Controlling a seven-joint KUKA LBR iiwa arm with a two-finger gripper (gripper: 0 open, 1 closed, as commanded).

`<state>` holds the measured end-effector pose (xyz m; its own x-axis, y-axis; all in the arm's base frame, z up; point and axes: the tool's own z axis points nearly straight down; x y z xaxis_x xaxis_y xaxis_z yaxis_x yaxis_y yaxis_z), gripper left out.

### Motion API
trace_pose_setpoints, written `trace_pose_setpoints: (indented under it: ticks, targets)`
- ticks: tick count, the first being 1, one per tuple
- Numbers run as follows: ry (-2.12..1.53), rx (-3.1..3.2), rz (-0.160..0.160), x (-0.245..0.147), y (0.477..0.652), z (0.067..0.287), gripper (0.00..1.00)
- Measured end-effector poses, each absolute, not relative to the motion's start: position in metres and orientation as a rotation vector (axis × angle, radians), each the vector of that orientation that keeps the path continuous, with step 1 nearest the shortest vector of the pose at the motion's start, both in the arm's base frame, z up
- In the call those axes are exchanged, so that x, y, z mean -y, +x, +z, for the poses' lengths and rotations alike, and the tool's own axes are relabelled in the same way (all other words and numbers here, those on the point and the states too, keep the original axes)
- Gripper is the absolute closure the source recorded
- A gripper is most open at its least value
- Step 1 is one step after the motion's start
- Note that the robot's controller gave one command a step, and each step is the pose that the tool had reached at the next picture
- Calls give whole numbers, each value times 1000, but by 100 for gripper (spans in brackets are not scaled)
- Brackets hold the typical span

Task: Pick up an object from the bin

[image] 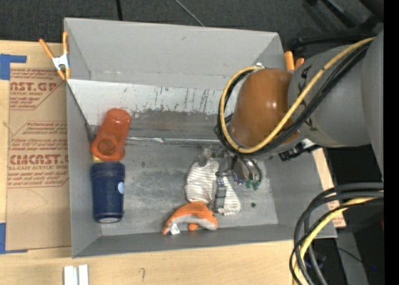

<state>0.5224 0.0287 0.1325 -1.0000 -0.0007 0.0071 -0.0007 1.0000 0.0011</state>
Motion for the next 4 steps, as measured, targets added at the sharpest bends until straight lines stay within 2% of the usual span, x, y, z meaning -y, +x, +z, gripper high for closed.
trace_pose_setpoints:
  ticks: [1,2,3,4]
  targets:
    - [0,3142,-2,-29,524,137,0]
    - [-97,3146,-3,-25,519,102,0]
    - [-177,3141,0,-21,513,72,100]
    - [-178,3141,0,-21,513,72,100]
